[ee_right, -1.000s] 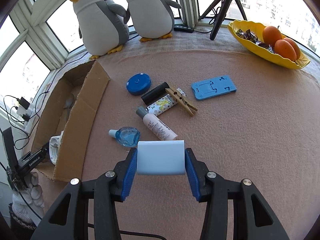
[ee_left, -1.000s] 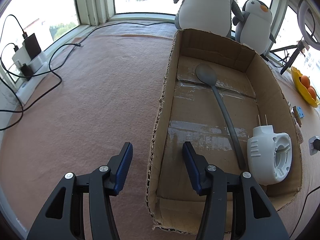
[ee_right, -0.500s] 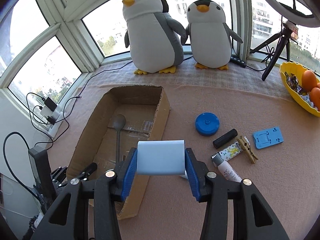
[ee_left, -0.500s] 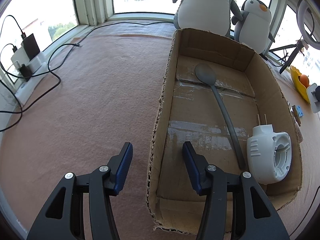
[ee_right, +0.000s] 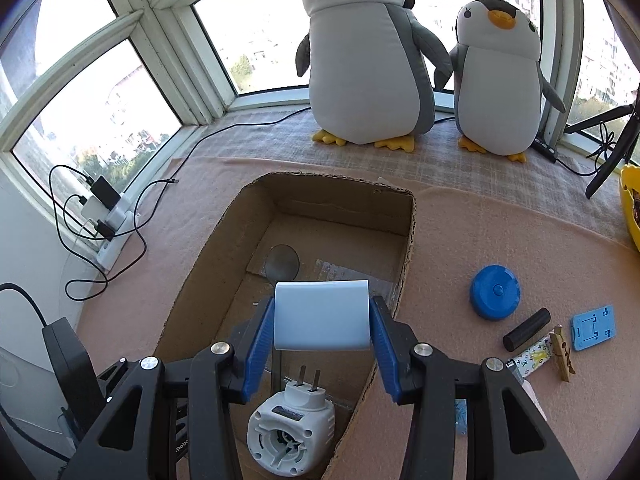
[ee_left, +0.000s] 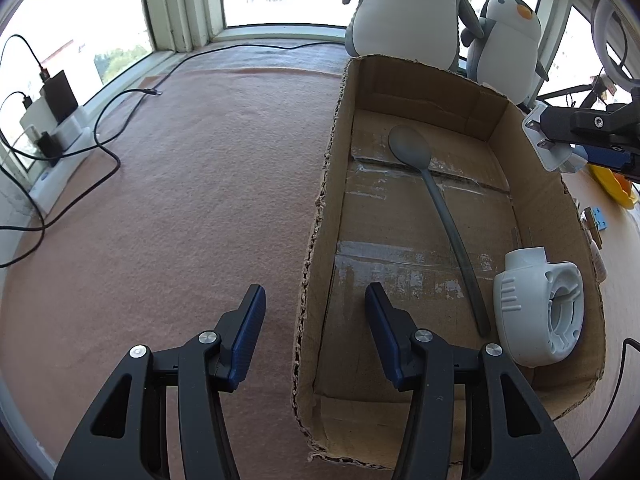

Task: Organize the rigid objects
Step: 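Carry the white USB charger over the cardboard box, then open the right gripper to drop the charger into the box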

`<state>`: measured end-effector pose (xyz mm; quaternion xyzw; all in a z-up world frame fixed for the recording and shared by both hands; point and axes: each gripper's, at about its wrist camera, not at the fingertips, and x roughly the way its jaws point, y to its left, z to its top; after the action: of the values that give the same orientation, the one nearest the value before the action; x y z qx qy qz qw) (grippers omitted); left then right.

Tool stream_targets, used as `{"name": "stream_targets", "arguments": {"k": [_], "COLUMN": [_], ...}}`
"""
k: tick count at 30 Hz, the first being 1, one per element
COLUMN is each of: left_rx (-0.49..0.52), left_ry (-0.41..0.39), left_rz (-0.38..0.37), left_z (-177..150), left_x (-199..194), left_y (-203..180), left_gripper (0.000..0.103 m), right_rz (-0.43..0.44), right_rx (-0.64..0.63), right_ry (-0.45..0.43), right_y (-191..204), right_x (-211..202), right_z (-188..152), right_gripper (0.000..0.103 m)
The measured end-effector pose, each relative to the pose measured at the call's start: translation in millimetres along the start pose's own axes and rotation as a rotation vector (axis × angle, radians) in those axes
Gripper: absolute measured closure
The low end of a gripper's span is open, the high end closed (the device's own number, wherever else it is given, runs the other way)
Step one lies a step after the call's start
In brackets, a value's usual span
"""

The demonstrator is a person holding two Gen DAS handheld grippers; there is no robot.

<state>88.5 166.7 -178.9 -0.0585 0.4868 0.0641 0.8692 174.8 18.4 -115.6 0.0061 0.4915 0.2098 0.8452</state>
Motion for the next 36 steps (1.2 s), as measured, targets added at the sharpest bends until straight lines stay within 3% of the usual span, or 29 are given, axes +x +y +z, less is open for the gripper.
{"name": "stream_targets", "arguments": {"k": [23, 36], "left_rx": [-0.001, 0.004], "left_ry": [0.0, 0.0], "left_rz": [0.0, 0.005], "left_z": [0.1, 0.0], "left_x": [0.1, 0.4], "left_y": [0.1, 0.0], "left_gripper": [0.052, 0.052], "right_rz": [-0.056, -0.03], "right_rx": [-0.051, -0.038], "right_ry": [0.054, 0.025], "right_y": [7.7, 3.6], "right_x": [40.4, 23.6], "right_z": [5.3, 6.7], "right_gripper": [0.059, 0.055]}}
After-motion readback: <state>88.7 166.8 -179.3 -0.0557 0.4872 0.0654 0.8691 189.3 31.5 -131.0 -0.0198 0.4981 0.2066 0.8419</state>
